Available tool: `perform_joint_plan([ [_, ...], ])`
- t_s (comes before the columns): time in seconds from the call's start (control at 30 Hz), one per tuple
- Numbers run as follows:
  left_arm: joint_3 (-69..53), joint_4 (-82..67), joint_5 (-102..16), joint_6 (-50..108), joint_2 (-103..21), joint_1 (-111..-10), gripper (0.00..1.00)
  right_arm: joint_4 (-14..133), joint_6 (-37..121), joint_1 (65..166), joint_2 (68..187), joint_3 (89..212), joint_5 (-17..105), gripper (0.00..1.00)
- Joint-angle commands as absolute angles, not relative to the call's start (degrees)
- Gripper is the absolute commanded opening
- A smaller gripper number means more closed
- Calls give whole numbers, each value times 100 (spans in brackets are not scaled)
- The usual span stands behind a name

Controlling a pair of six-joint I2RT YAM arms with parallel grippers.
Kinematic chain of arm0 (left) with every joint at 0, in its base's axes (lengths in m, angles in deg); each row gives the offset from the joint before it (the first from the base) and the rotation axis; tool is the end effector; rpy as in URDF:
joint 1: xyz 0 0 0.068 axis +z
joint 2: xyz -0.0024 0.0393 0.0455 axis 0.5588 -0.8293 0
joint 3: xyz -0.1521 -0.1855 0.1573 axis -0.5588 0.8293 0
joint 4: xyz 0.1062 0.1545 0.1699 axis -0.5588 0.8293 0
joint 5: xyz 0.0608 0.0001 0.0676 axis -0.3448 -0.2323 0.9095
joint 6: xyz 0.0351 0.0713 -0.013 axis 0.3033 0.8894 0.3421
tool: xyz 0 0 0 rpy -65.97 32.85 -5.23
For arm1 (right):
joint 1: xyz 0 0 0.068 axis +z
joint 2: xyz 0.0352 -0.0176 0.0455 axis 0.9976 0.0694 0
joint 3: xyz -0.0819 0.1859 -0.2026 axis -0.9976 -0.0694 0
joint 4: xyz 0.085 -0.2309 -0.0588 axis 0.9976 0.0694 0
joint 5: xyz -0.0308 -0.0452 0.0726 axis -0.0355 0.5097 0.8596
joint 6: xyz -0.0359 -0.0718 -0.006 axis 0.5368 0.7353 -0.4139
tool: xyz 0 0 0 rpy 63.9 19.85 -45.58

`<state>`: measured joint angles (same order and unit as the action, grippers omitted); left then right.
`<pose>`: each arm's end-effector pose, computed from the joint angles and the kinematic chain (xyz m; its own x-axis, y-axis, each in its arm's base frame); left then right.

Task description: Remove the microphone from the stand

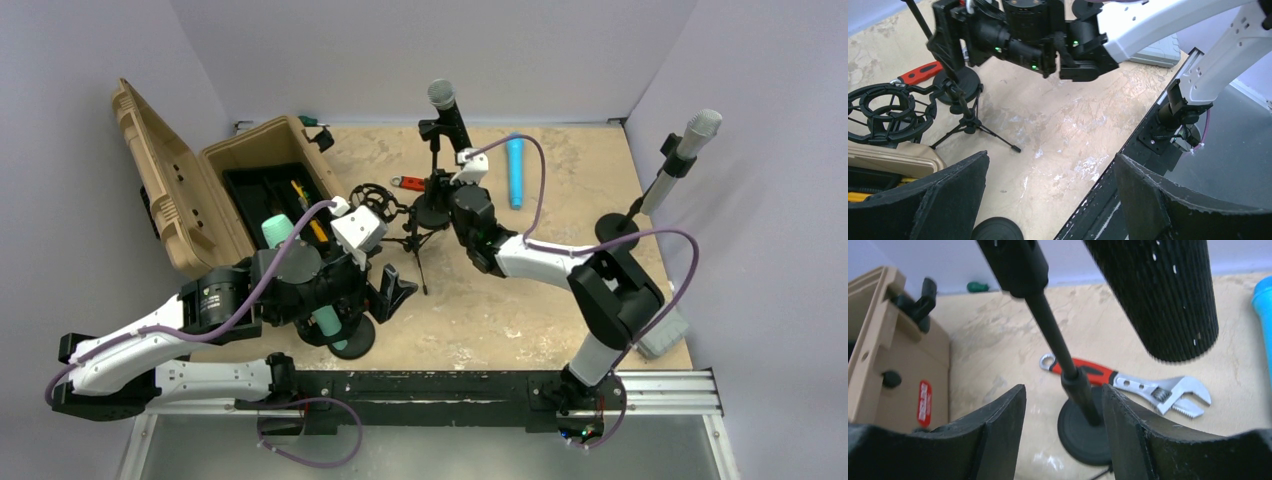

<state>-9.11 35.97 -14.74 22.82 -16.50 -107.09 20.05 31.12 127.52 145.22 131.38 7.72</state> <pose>0.0723 -0.1569 0.4307 -0.3299 0.1208 -0.9362 0.7417 0.6467 -0.1780 0.3303 0.2483 0.2678 -0.1097 0.2619 -0.9589 -0.2071 0.9375 0.2797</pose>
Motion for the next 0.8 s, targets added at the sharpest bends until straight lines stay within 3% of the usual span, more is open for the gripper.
perform_joint_plan([
  [0.0,-1032,3481,-1515,2334,-1682,-10670,93,1558,3562,12740,14975,13742,163,52],
  [0.1,-1032,3475,-1523,2381,-1704,-10638,93,1544,3729,12740,15337,14036,121,40],
  [0.2,-1049,3494,-1572,2404,-1734,-10577,94,1490,3919,12735,15616,14238,-60,16],
  [0.27,-1042,3495,-1634,2402,-1746,-10534,94,1434,4049,12742,15713,14261,-282,7],
  [0.5,-1022,3468,-1776,2393,-1820,-10447,94,953,4554,12689,15532,13687,-648,0],
  [0.77,-1015,3384,-1922,2336,-1912,-10439,94,617,4856,12663,14713,12742,-1149,0],
])
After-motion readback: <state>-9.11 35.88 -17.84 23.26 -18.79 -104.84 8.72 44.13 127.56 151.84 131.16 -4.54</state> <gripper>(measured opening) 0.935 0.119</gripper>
